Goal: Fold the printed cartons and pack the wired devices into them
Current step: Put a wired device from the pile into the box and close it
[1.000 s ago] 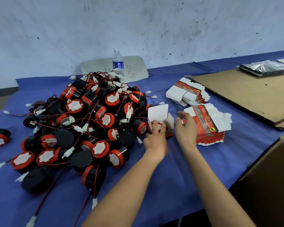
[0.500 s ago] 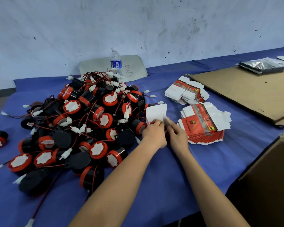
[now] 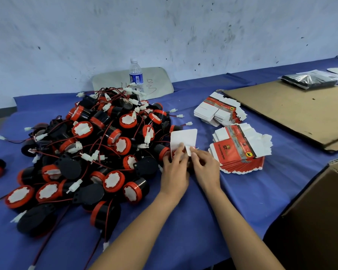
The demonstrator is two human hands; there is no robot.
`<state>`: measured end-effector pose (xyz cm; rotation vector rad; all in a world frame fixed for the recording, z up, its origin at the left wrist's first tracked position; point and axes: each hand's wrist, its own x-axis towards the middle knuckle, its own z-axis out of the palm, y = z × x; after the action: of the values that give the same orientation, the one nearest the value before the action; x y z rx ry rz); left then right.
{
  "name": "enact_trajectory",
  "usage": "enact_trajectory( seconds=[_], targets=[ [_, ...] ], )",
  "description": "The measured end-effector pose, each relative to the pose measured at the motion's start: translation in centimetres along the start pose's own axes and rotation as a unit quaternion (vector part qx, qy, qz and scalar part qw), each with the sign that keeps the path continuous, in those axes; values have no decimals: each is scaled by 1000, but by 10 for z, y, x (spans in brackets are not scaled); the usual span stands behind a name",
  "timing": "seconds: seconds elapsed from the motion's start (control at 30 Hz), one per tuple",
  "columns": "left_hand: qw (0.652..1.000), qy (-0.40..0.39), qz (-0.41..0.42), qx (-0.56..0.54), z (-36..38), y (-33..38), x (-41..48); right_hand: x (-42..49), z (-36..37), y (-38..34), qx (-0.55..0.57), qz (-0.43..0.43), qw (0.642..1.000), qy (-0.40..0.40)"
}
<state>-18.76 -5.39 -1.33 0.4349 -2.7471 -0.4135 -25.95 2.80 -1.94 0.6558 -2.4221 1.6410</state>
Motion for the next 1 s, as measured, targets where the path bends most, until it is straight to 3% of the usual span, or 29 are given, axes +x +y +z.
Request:
enact_trajectory(
  seconds=[0.1,0.17,0.27,0.53,0.73,0.8,0.9,1.0],
  targets=[
    [985,126,23,-113,7,-4,-10,0,0,1,-24,-10,1000,3],
    [977,161,30,-133,8,-6,-12,0,0,2,-26,-8,1000,8],
    [980,142,7,-137,8,-7,-11,1,1,5,-13,-12,1000,15],
    [985,116,79,-98,6,-3,-11,1,1,12,18,-25,999,16],
    [972,92,107,-189,8,-8,-14,-1,-22,-7,206,7,973,99],
    [967,78,121,-211,8,-9,-13,12,-39,-19,215,16,976,18],
    [964,65,123,-226,8,-10,-10,33,-54,-38,108,26,976,-187],
    [963,50,113,-239,9,-12,-10,36,-54,-39,48,29,961,-269]
  ],
)
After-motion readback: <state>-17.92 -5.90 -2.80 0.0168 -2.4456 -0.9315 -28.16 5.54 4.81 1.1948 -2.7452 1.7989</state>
